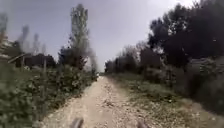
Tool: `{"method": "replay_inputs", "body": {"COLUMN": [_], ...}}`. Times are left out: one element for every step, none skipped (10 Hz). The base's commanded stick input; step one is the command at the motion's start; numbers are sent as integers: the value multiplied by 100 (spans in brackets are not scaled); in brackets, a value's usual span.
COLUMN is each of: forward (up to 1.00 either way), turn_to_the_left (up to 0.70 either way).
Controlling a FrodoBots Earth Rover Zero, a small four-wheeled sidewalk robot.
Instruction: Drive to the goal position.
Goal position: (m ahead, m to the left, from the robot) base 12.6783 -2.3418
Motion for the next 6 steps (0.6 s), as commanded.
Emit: {"method": "replay_inputs", "body": {"forward": [85,85,85,85,85,85], "turn_to_the_left": [0,0,0,0,0,0]}}
